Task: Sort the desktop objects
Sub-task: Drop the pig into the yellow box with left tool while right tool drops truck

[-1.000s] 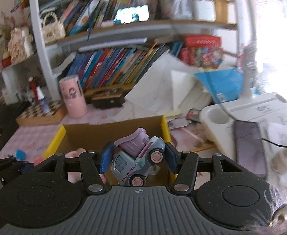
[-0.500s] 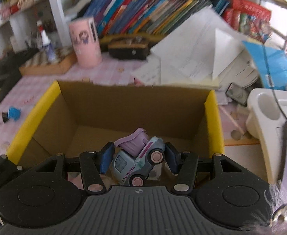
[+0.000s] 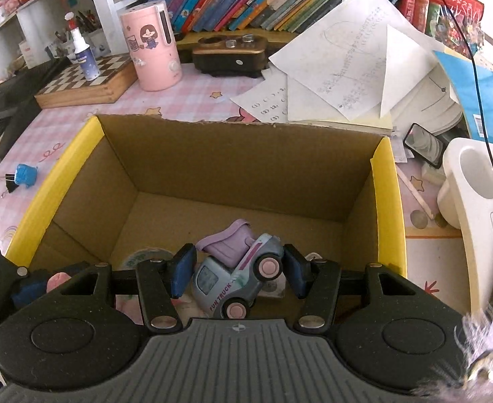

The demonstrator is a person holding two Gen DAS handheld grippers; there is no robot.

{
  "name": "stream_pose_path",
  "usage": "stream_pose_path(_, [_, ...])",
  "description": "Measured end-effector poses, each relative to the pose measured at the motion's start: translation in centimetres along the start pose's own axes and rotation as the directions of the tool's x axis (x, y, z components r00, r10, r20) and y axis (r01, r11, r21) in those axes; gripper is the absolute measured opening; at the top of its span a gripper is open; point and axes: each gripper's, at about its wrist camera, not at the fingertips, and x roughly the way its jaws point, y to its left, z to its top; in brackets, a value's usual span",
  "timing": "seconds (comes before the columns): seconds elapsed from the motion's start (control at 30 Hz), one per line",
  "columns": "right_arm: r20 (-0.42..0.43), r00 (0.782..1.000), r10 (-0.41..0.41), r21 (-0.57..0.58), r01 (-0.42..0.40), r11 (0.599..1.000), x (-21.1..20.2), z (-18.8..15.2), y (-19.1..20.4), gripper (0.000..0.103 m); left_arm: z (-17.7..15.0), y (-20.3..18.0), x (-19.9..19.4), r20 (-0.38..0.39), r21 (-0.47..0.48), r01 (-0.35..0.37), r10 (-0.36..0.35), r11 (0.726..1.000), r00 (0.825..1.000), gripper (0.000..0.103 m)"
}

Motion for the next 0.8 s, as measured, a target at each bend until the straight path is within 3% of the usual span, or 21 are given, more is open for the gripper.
stream_pose_path(0.07, [0.011, 1.000, -0.001, -0.002, 0.001, 1.000, -0.1, 0.0, 0.0, 0.054, 0.1, 0.1, -0.5, 0.026, 0.002, -0.012, 0.011, 1.000, 1.000, 0.085])
stream_pose_path(0.3, [0.108, 0.994, -0.008, -0.040, 0.012, 0.999, -1.7, -0.3, 0.7, 0.081, 0.3, 0.7, -2.6, 0.102, -0.014, -0.038, 0.039, 0.999, 0.994, 0.089])
stream_pose_path(0.47, [0.173, 0.985, -0.011, -0.006, 0.012, 1.000, -3.7, -0.9, 0.6, 0.082, 0.1, 1.6, -4.5, 0.144, -0.047, -0.051, 0.058, 0.998, 0.988, 0.089])
stream_pose_path(0.6, [0.264, 0.963, -0.060, -0.001, 0.063, 0.998, -6.3, -1.9, 1.4, 0.082, -0.2, 2.4, -6.4, 0.180, -0.078, -0.076, 0.089, 0.994, 0.980, 0.089])
stream_pose_path(0.8, [0.399, 0.910, -0.115, 0.020, 0.117, 0.993, -10.4, -4.3, 3.1, 0.083, -1.3, 4.0, -9.6, 0.235, -0.138, -0.115, 0.145, 0.984, 0.961, 0.090])
